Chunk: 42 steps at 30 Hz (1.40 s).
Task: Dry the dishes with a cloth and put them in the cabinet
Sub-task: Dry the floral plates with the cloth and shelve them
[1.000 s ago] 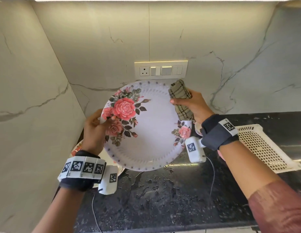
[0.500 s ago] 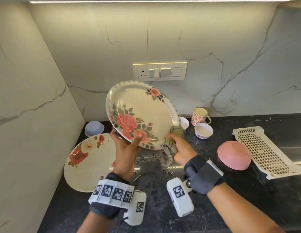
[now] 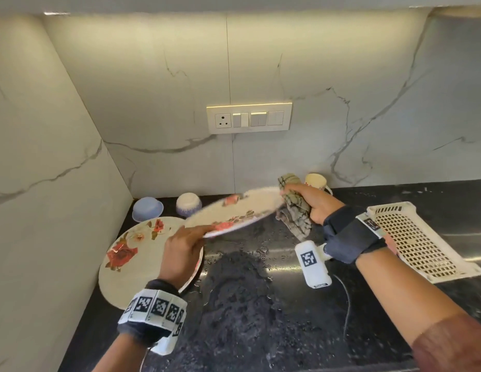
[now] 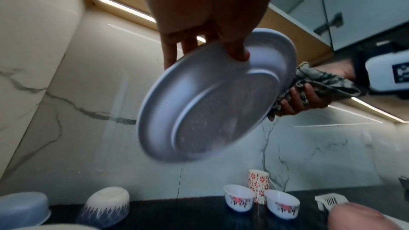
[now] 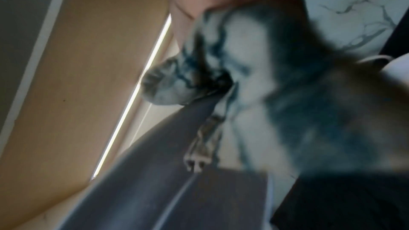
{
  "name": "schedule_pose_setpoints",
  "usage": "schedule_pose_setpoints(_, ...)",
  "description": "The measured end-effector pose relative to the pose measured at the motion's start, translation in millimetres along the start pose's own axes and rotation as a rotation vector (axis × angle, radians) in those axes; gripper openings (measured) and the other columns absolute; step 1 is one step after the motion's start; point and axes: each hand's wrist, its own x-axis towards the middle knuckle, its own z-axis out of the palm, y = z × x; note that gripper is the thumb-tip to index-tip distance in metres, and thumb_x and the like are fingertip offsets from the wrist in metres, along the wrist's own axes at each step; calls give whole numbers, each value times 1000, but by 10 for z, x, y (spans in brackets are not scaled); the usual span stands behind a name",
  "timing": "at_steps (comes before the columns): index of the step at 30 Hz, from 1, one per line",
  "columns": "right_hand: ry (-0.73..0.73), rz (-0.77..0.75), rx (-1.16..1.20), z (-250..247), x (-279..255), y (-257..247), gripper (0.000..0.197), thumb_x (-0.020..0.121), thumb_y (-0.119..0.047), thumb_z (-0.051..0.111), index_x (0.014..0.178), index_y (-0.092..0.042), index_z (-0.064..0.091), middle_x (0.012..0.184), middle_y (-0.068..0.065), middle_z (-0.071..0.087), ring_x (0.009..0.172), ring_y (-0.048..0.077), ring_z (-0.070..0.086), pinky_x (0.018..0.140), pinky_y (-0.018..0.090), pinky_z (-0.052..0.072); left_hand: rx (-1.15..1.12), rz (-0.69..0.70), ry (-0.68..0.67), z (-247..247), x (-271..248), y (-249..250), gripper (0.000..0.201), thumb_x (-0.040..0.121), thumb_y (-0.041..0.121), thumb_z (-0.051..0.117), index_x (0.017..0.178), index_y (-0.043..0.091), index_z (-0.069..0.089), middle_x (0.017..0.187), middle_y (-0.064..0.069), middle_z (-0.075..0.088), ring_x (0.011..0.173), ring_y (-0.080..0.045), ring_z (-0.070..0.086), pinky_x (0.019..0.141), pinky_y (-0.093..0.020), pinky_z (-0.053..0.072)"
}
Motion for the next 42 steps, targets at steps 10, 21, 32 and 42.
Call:
schedule_pose_setpoints(10, -1, -168, 454, -306, 76, 118, 28, 90, -30, 48, 81, -9, 63, 84, 14, 67, 77, 26, 66, 82, 37, 52, -734, -565, 165, -91, 90, 424, 25, 95, 13, 48, 76, 0, 59, 57, 2, 60, 46, 1, 51, 46, -10, 41)
schedule_pose_setpoints(21, 393, -364, -226, 307, 257, -22, 14, 86, -10, 50, 81, -1, 59, 78, 14, 62, 77, 30, 61, 70, 33, 50, -818, -582, 224, -166, 129, 561, 44, 96, 29, 49, 63, -1, 47, 56, -9, 45, 52, -15, 37, 49, -24, 32)
schedule_pose_setpoints(32, -194, -1075, -962, 1340, 42, 312, 59, 86, -9, 46, 143, -13, 33, 155, 11, 18, 145, 31, 1, 116, 52, 0, -720, -581, 282, -248, 238, 377, 58, 91, 46, 50, 69, -7, 55, 66, -11, 50, 64, -17, 38, 58, -35, 30)
schedule_pose_setpoints(42, -356, -1135, -1108, 1373, 4, 529, 71, 77, 11, 43, 143, -15, 34, 157, 5, 11, 145, 24, -5, 114, 55, -3, -785, -730, 355, -300, 176, 224, 42, 93, 30, 51, 68, -2, 58, 64, -13, 49, 62, -21, 38, 55, -30, 33)
